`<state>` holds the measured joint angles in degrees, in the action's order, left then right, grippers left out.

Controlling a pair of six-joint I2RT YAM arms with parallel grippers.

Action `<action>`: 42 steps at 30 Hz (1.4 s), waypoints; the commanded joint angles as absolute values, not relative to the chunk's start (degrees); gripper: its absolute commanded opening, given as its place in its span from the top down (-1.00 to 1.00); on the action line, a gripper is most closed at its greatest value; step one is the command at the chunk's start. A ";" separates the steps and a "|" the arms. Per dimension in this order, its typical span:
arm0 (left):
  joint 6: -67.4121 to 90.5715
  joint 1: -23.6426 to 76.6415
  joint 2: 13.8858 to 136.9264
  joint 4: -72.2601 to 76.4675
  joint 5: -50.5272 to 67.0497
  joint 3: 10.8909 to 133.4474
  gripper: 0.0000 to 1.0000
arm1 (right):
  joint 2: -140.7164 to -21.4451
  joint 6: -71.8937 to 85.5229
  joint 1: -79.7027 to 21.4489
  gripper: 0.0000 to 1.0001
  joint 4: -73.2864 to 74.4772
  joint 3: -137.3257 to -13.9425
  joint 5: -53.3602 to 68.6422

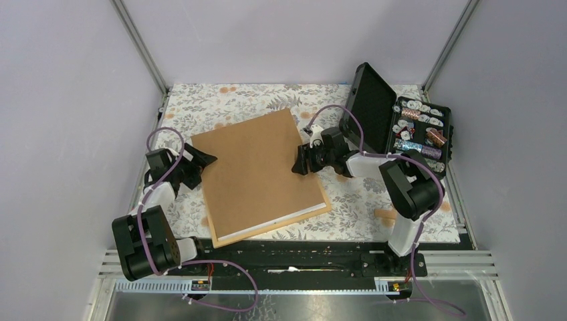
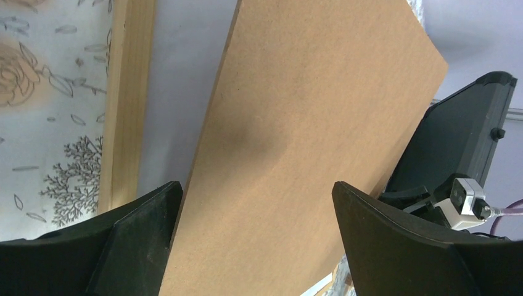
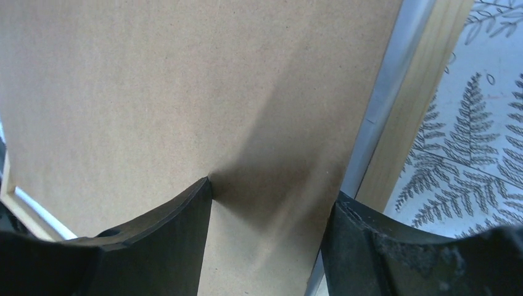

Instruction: Put the photo into the frame

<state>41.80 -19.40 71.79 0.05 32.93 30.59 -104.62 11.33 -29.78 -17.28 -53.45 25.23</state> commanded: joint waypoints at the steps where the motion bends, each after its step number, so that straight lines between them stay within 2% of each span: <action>1: 41.32 -18.40 72.51 -3.43 35.52 31.57 -0.90 | -102.58 4.69 -29.98 -0.30 -19.58 -51.27 12.79; 4: 41.35 -18.43 72.82 -3.71 35.56 31.34 -0.94 | -102.50 4.61 -30.03 -0.33 -19.49 -50.76 11.71; 12: 38.45 -18.40 72.08 -11.58 31.51 34.54 -0.97 | -97.93 6.47 -30.63 -0.64 -16.43 -49.22 2.05; 17: 38.27 -18.38 71.49 -14.69 28.11 35.68 -0.97 | -95.03 7.02 -30.69 -0.69 -13.96 -48.34 -0.79; 25: 36.59 -18.46 67.60 -20.11 14.75 40.61 -0.97 | -89.25 14.63 -31.01 -0.80 2.93 -54.19 -7.29; 27: 36.56 -18.46 65.42 -18.36 13.33 41.66 -0.97 | -88.09 19.70 -31.07 -0.83 8.84 -55.92 -4.69; 31: 35.63 -16.37 66.58 -11.95 16.66 46.77 -0.97 | -84.46 31.51 -31.08 -0.87 11.70 -52.85 10.20; 35: 28.15 -10.01 78.17 -11.41 19.14 58.15 -0.97 | -82.32 38.78 -31.08 -0.91 11.79 -48.71 21.17; 42: 22.70 -4.49 101.07 -15.26 23.91 76.59 -0.98 | -77.25 45.45 -30.77 -0.94 11.66 -40.83 29.62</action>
